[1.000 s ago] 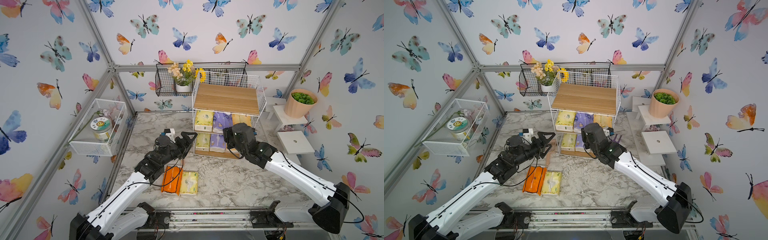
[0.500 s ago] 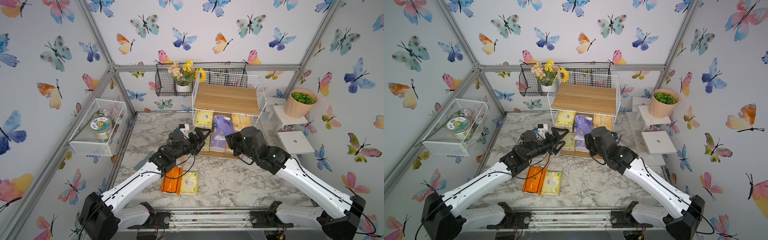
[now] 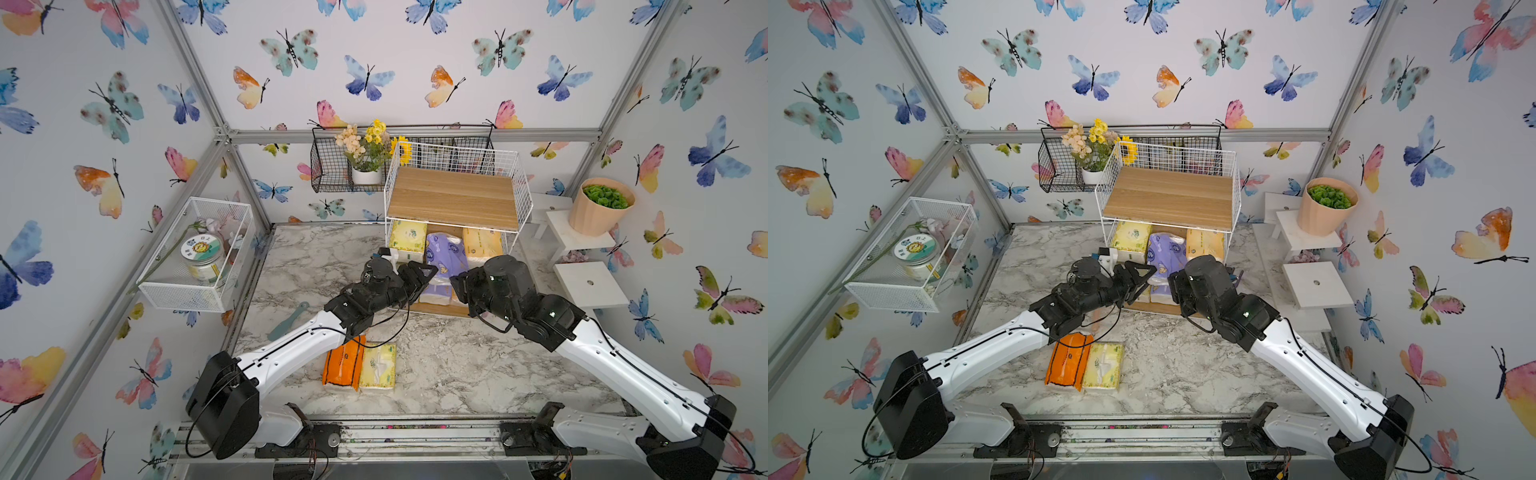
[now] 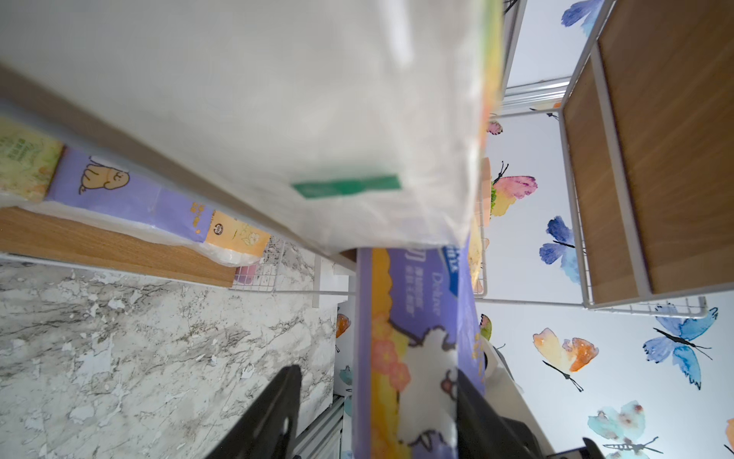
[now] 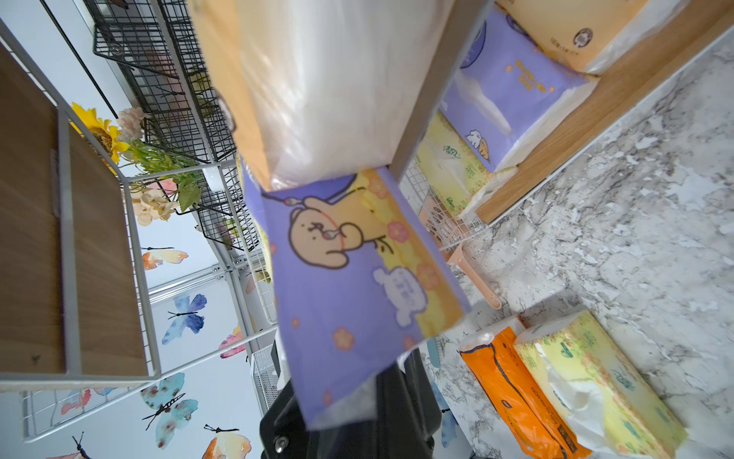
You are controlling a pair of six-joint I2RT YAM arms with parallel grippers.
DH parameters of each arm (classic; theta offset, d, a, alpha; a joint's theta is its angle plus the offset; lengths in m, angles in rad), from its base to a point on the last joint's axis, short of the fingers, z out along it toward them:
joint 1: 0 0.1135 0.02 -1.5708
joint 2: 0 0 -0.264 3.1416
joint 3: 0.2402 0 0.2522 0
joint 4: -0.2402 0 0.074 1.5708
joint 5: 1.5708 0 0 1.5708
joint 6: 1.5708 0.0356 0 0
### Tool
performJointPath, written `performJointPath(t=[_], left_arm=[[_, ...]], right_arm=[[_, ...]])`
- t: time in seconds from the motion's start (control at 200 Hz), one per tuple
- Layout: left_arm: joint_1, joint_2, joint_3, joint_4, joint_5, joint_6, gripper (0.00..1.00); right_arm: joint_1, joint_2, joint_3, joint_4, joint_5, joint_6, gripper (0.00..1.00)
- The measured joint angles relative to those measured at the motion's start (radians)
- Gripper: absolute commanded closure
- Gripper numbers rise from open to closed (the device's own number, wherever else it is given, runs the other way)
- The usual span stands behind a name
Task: Remove the tissue boxes from the shelf
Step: Pick up a box of tissues from the shelf.
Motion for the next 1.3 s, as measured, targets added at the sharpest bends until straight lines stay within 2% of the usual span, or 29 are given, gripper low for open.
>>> performJointPath(t=[0.11,0.245,0.41,0.521,0.606,0.741,0.931,1.116,1.301], left_arm=[[0.000,0.007,0.000,0.031,-0.009,0.007,0.55],[-0.004,0.022,0.000,0.074,-0.016,0.017,0.67],[-0.011,0.032,0.000,0.090,-0.020,0.031,0.80],[-0.016,0.032,0.000,0.095,-0.023,0.042,0.82],[-0.020,0.032,0.000,0.098,-0.027,0.045,0.83],[-0.028,0.026,-0.002,0.094,-0.036,0.057,0.84],[-0.039,-0.035,-0.041,0.080,-0.034,0.080,0.87],[-0.042,-0.107,-0.119,0.084,-0.013,0.095,0.91],[-0.044,-0.189,-0.197,0.092,0.018,0.097,0.93]], right_arm=[[0.000,-0.005,0.000,-0.019,-0.004,0.001,0.98],[0.000,-0.009,0.000,-0.034,-0.010,-0.002,0.92],[0.000,-0.015,0.001,-0.079,-0.020,-0.034,0.72],[0.000,-0.016,0.024,-0.130,-0.020,-0.085,0.55],[0.000,-0.019,0.057,-0.174,-0.018,-0.150,0.50],[0.000,-0.058,0.084,-0.232,0.004,-0.311,0.41],[0.000,-0.178,0.084,-0.290,0.035,-0.565,0.19],[0.000,-0.258,0.045,-0.274,0.017,-0.725,0.10],[0.000,-0.256,-0.034,-0.192,-0.089,-0.814,0.05]])
